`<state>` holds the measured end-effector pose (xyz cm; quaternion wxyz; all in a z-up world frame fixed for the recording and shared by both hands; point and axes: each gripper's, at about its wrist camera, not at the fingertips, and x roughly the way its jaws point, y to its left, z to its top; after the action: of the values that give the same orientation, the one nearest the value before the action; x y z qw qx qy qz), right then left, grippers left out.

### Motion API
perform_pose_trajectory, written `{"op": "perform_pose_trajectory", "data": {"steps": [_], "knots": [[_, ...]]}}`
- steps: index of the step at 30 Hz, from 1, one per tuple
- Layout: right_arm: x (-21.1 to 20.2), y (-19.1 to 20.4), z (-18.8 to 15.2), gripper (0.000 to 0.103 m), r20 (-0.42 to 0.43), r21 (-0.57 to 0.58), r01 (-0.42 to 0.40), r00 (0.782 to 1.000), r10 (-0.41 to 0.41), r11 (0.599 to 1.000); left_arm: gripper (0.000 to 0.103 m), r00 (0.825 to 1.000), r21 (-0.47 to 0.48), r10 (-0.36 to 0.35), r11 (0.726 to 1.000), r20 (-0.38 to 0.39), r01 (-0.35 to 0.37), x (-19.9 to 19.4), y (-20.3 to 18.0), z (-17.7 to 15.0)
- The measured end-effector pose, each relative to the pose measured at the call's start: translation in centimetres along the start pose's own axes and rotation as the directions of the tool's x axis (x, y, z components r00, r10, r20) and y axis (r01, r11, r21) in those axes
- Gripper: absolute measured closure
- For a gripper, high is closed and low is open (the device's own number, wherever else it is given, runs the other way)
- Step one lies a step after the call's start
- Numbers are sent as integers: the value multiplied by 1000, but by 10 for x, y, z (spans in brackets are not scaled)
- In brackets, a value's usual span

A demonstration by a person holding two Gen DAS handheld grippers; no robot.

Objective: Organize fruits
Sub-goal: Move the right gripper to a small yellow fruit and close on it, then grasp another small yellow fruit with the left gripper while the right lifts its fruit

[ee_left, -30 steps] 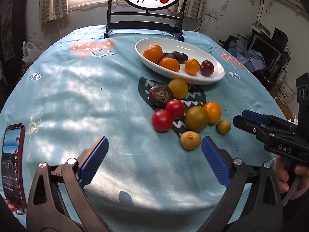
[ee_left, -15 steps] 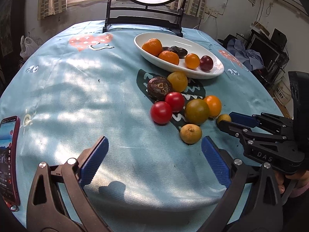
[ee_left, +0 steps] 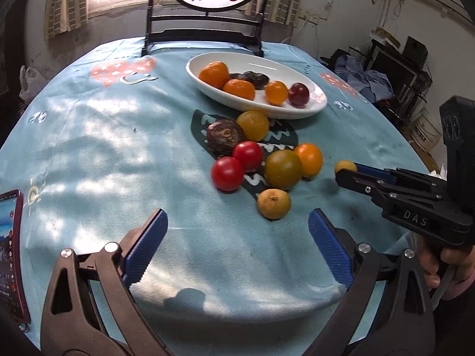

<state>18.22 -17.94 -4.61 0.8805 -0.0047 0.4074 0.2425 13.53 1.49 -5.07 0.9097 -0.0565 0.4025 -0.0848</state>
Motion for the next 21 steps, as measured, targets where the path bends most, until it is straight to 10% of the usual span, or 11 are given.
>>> {"op": "perform_pose_trajectory", "data": {"steps": [10, 21], "knots": [[-12, -12, -5, 75, 36, 68, -46, 998, 44, 997, 54, 994, 66, -41, 997, -104, 48, 30, -27, 6], [-13, -14, -6, 75, 41, 79, -74, 997, 71, 994, 62, 992, 92, 8, 996, -127, 4, 43, -33, 14]]}}
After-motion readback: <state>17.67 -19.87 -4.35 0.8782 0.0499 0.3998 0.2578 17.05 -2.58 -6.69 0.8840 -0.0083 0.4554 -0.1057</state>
